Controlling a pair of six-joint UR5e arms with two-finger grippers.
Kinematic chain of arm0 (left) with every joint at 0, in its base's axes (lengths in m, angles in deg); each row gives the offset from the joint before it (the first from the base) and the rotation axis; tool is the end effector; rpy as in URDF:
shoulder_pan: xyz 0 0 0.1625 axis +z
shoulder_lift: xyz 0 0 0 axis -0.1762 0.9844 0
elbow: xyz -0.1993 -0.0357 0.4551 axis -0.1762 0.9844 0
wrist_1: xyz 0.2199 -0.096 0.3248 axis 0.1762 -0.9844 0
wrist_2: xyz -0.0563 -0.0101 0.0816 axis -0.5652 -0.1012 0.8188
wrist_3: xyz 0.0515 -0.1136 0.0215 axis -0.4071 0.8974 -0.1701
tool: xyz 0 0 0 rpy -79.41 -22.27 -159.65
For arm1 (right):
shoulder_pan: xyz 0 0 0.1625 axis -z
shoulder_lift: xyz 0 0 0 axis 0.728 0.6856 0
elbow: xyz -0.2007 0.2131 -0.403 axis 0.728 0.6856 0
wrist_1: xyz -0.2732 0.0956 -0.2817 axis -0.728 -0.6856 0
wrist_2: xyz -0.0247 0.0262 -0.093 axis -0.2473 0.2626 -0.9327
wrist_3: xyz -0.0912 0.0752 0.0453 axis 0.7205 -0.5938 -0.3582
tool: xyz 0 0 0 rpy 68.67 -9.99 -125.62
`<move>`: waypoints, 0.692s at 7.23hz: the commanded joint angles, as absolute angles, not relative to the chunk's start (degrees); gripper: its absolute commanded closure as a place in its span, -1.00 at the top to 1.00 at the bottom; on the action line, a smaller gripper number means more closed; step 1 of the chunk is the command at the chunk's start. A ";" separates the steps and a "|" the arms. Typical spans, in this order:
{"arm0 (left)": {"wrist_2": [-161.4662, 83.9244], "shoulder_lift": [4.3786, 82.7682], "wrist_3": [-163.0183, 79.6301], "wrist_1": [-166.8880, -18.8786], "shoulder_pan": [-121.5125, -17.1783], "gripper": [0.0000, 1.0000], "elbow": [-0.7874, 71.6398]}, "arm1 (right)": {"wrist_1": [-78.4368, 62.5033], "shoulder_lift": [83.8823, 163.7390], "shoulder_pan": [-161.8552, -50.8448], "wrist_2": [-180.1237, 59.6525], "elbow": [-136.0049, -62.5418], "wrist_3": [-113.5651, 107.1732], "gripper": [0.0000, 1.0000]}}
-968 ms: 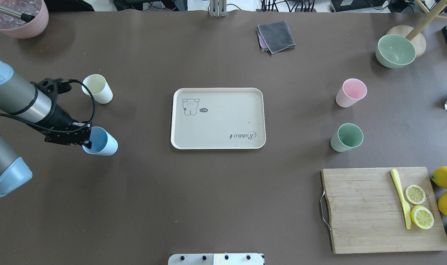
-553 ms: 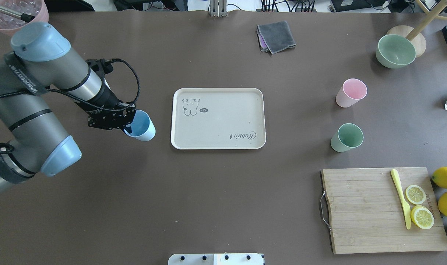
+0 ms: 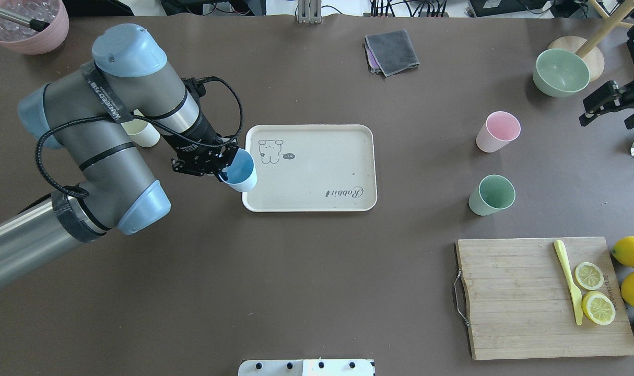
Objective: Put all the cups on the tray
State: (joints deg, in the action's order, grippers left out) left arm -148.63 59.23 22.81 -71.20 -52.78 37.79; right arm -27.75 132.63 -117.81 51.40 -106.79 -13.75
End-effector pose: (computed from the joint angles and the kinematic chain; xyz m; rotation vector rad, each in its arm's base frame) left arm 0.4984 -0.5262 0.3326 -0.2904 0.9512 -0.2378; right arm -0.1434 -0.5557 0.5699 -0.0698 -0.8116 0.0304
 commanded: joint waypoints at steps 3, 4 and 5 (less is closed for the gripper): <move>-148.02 65.10 25.31 -76.09 -50.14 -1.00 28.76 | -27.55 127.94 -113.61 49.37 -104.29 -17.28 1.00; -146.63 65.11 25.31 -77.05 -50.05 -1.00 28.22 | -27.55 127.48 -112.99 49.11 -104.10 -18.06 1.00; -146.44 65.11 25.23 -77.24 -50.05 -0.84 27.78 | -27.55 127.31 -112.81 49.11 -104.10 -18.25 1.00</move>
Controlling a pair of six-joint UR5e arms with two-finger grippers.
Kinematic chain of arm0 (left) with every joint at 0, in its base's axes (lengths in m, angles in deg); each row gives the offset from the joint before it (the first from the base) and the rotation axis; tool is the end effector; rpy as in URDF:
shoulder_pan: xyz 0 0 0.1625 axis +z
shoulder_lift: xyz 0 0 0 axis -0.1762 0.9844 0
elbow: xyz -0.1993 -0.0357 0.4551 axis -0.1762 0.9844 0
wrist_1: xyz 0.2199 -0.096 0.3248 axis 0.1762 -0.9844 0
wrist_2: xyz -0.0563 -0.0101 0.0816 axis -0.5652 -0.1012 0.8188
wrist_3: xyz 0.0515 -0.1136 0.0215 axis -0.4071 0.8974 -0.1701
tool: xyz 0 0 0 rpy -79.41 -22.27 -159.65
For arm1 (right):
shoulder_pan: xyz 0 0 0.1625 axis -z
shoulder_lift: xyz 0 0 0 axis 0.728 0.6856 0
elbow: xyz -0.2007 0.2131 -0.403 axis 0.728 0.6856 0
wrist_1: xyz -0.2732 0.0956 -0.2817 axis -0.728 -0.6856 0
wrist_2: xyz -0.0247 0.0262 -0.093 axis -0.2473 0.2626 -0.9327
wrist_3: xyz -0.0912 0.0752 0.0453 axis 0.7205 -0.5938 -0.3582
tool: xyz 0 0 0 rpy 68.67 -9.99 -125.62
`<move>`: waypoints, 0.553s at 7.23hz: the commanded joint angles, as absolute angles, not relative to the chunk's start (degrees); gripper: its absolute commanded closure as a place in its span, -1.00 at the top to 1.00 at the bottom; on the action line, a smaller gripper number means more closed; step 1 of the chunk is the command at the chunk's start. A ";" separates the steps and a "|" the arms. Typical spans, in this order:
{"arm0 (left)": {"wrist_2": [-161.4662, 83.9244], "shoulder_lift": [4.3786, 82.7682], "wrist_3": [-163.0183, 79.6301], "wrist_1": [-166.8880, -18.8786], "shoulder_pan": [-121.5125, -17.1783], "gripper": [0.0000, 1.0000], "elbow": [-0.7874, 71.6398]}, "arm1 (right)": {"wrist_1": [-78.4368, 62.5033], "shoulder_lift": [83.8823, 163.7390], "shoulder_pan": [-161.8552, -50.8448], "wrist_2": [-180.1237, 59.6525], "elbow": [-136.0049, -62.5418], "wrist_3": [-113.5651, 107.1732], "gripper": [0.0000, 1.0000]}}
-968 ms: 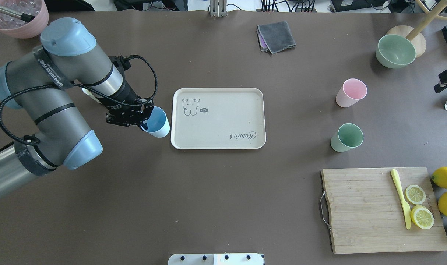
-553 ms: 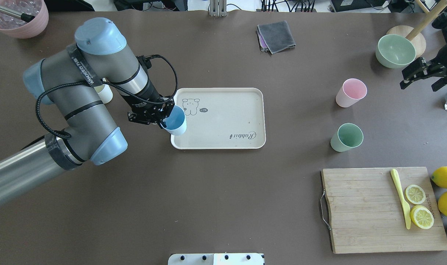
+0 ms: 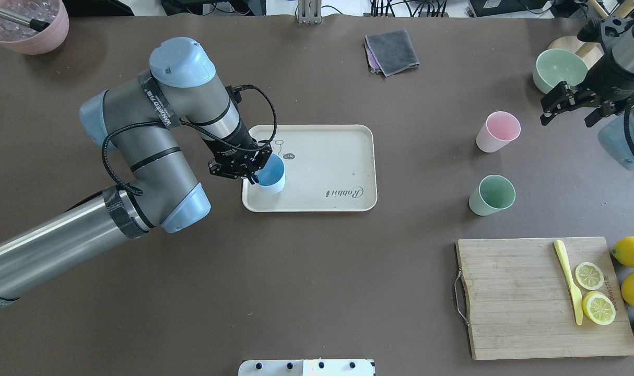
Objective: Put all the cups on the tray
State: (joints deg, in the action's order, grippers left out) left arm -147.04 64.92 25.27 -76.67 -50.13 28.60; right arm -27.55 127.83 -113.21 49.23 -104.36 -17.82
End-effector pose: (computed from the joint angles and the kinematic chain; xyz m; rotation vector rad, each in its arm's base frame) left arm 0.5622 -0.5396 0.3176 -0.2911 0.9574 -0.2327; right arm -0.1995 -0.5786 0.5431 -0.0737 -0.7892 0.0105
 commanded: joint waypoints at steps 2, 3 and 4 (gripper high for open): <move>-146.35 64.76 24.88 -77.06 -50.05 0.97 27.95 | -25.98 126.43 -111.50 49.02 -104.27 -21.66 1.00; -146.35 64.67 24.87 -76.89 -50.05 0.97 28.21 | -23.96 126.42 -109.75 47.89 -104.54 -25.07 1.00; -146.70 64.24 24.87 -76.71 -50.92 0.97 28.48 | -21.68 126.51 -108.17 46.92 -104.71 -28.58 1.00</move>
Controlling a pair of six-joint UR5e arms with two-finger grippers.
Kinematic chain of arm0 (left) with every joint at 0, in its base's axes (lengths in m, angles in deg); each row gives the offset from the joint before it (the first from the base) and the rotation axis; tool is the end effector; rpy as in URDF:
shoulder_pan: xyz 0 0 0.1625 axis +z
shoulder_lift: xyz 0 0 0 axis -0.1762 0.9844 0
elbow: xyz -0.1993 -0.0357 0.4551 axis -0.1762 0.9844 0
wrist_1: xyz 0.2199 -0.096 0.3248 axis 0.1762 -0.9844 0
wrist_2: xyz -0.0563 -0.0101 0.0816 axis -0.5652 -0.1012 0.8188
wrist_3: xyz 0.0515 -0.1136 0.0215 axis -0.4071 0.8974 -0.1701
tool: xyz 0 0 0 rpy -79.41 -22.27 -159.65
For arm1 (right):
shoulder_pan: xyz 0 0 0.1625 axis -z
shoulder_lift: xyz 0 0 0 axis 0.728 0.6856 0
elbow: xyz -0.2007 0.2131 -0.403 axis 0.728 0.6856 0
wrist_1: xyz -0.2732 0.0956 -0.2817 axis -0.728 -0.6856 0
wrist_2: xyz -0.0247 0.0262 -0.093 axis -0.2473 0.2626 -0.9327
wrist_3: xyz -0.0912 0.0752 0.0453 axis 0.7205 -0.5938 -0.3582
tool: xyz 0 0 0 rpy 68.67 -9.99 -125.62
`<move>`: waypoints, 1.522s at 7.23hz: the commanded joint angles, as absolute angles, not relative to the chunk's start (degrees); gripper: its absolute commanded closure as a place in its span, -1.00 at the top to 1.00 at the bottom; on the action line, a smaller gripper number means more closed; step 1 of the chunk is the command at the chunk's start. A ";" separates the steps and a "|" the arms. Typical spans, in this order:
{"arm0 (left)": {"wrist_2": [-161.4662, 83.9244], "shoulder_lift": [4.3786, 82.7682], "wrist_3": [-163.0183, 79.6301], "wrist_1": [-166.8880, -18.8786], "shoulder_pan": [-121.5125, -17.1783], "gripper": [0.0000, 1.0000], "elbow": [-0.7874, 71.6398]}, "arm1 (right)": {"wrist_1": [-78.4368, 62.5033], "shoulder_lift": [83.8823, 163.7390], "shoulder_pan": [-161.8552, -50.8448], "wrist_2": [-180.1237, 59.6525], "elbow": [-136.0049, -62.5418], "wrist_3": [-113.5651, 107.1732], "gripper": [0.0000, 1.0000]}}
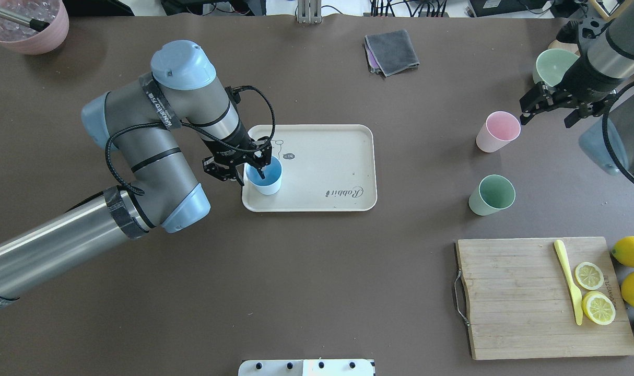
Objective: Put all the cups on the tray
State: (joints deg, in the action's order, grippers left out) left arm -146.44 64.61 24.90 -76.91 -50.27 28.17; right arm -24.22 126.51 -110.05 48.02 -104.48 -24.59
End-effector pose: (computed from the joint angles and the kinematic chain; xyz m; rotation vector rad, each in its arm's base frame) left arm 0.5612 -0.5426 0.3252 -0.2817 0.9485 -0.2372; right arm -0.2347 -0.5784 0.5223 -0.0607 -0.8019 0.0432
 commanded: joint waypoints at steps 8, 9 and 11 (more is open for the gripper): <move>-152.94 60.37 15.03 -63.88 -59.02 0.97 39.82 | -6.48 141.89 -100.71 43.25 -114.30 -41.07 1.00; -152.85 59.67 15.03 -63.88 -59.02 0.97 40.25 | -6.28 141.89 -99.12 42.35 -114.30 -42.32 1.00; -152.85 59.22 15.03 -63.97 -59.02 0.97 40.26 | -6.19 141.02 -96.30 40.15 -114.47 -45.13 1.00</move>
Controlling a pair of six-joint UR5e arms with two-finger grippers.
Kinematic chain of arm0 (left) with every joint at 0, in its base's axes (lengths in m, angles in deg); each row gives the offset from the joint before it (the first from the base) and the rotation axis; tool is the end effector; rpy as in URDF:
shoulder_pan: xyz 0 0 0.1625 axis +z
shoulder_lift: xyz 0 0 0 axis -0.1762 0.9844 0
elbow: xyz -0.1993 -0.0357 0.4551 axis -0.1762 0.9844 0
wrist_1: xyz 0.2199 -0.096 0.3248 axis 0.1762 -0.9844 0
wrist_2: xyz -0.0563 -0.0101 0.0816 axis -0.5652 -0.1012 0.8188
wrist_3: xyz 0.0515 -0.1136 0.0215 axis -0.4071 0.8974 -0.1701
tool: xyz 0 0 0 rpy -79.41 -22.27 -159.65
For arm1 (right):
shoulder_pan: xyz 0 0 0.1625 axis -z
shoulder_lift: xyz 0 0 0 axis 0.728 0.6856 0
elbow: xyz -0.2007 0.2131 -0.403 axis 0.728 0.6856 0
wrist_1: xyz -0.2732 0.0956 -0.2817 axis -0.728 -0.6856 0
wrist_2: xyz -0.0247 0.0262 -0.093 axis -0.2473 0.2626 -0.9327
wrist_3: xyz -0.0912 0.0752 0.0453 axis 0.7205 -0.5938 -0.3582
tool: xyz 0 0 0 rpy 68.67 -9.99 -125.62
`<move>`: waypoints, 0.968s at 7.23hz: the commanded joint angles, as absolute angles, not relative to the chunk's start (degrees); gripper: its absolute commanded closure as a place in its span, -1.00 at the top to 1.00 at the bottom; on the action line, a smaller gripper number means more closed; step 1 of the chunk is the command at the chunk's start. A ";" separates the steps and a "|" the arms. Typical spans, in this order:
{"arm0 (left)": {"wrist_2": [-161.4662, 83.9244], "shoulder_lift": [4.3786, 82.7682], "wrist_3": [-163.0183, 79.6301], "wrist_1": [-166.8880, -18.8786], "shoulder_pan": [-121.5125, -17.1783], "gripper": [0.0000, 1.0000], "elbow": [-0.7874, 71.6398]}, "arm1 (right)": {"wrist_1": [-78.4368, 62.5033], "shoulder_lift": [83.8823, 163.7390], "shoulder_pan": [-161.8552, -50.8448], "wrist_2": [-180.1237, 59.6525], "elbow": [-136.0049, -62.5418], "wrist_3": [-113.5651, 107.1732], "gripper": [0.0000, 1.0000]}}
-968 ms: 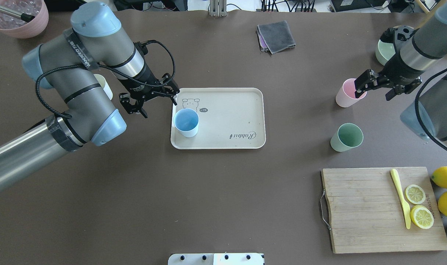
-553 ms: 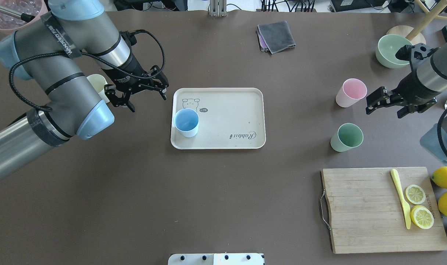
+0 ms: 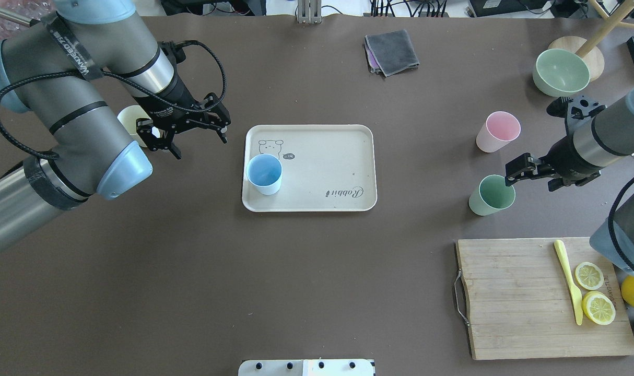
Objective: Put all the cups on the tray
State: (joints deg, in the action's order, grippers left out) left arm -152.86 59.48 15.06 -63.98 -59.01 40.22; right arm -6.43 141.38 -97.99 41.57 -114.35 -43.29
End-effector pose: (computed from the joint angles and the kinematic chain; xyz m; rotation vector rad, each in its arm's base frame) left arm 0.4341 -0.5620 0.3235 -0.2827 0.9541 -0.2171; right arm -0.2785 -0.4448 0.5528 -0.0317 -0.8376 0.1057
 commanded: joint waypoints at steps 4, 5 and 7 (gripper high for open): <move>-152.50 59.05 14.94 -64.06 -58.75 0.97 40.17 | -6.28 141.19 -93.66 38.22 -113.51 -45.23 1.00; -152.50 59.05 14.94 -64.06 -58.75 0.97 40.17 | -6.28 140.93 -93.48 38.21 -113.42 -45.40 0.98; -152.50 59.13 14.94 -64.06 -58.75 0.97 40.26 | -6.28 140.93 -93.39 38.21 -113.59 -47.33 -0.80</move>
State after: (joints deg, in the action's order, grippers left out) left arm -152.54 59.06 14.94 -64.06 -58.76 40.19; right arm -6.28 141.00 -93.52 38.25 -113.49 -46.44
